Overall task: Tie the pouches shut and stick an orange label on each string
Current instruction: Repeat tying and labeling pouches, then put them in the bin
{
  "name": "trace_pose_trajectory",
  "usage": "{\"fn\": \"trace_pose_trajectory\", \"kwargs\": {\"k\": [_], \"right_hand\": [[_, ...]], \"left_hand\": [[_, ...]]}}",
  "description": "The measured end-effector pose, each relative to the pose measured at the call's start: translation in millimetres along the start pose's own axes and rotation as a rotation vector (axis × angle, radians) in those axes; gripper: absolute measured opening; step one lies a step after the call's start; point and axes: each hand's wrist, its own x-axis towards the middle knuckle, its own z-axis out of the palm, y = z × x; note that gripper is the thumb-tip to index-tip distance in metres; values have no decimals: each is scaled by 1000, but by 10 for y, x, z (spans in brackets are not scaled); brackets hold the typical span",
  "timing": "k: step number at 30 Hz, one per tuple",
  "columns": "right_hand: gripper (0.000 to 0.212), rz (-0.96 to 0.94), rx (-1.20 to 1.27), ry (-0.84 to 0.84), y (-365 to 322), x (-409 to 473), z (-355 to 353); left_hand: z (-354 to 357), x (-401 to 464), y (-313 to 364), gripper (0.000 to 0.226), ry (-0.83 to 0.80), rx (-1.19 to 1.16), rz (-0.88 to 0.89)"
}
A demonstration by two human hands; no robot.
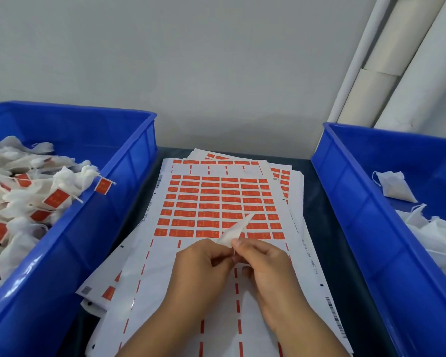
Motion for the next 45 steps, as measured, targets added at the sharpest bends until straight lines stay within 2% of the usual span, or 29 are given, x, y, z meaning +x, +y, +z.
{"fn": "trace_pose_trajectory", "kwargs": {"k": [2,5,8,11,18,21,28,31,33,36,39,41,44,45], "right_hand": [[12,-129,-114,84,-6,3,-21],[20,-504,-373,257,-14,20,-102],[34,-744,-603,128,-2,50,-157],[31,-839,-684,63,51,101,-180],[22,-826,-609,77,-16,81,-224],[8,-821,-615,90,-18,36,-181],[11,-798,-647,113,-41,2,-186],[9,-708,-659,22,-59,-17,-161],[6,-567,-602,-99,-65,-32,-136],[7,-303,-534,-302,-51,-46,-114],[26,-167,-623,-449,-49,-39,-111],[25,-123,-671,-502,-78,-35,-122],[3,-86,-665,-488,-129,-39,-157],[11,-83,-635,-487,-124,-22,-183]], "left_hand": [[-4,-4,16,14,18,-29,17],[-32,-21,63,19,47,-64,1],[-64,-42,105,31,68,-46,70],[-76,-44,112,32,91,-38,87],[-91,-73,116,36,132,34,128],[-107,-73,140,35,202,121,124],[-207,-21,121,22,425,141,112],[-240,7,91,17,494,100,97],[-248,18,90,8,498,71,82],[-245,35,66,8,509,65,74],[-269,56,41,13,569,63,22],[-293,80,27,14,613,30,-3],[-341,122,-1,12,646,-29,-39],[-364,136,-26,11,647,-48,-61]]}}
